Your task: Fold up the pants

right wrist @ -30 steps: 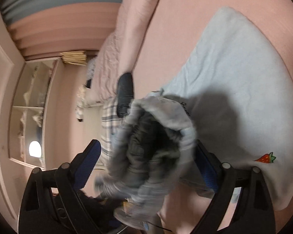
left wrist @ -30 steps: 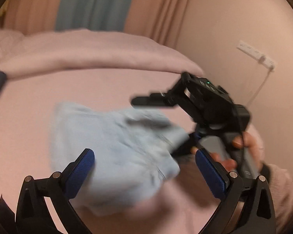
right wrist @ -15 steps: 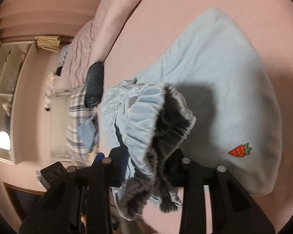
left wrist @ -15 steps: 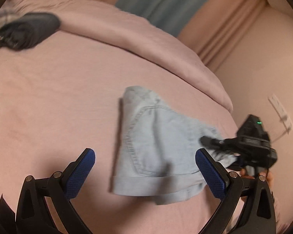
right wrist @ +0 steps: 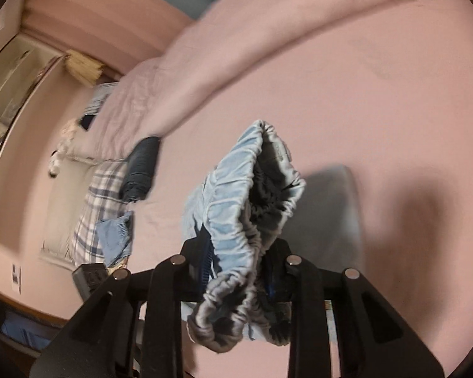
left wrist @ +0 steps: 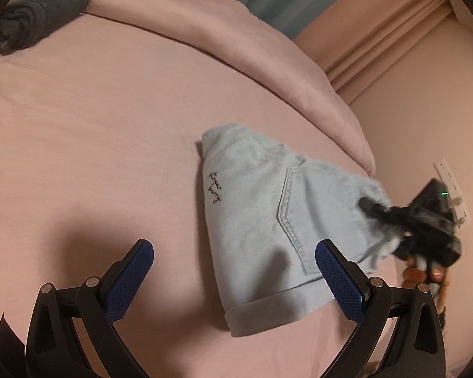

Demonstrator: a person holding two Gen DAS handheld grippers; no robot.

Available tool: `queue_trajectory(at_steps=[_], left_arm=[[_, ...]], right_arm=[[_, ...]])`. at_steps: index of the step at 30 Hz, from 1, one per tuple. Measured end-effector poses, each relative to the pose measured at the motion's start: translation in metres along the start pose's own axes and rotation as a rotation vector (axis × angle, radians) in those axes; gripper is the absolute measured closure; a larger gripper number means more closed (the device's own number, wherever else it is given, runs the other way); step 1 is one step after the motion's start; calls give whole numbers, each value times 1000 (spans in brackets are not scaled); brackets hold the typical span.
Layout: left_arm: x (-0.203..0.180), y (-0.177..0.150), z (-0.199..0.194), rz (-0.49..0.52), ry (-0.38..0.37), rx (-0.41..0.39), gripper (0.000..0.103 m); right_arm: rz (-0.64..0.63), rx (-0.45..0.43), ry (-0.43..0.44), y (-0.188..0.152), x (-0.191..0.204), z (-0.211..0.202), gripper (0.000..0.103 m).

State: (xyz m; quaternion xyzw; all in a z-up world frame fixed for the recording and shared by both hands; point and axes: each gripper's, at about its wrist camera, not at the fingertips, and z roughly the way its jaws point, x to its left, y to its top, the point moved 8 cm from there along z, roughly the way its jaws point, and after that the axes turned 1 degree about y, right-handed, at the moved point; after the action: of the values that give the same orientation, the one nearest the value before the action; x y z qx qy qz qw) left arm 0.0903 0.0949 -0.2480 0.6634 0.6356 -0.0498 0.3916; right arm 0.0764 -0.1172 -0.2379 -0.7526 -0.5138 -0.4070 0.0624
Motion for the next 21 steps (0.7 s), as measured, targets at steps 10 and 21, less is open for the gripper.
queue_trajectory(at_steps=[10, 21], left_arm=[[1, 0, 18, 40, 46, 32, 1], [-32, -2, 1, 245, 121, -22, 1]], right_arm=[[116, 66, -22, -6, -72, 25, 73], [-19, -115, -316, 1, -79, -36, 41]])
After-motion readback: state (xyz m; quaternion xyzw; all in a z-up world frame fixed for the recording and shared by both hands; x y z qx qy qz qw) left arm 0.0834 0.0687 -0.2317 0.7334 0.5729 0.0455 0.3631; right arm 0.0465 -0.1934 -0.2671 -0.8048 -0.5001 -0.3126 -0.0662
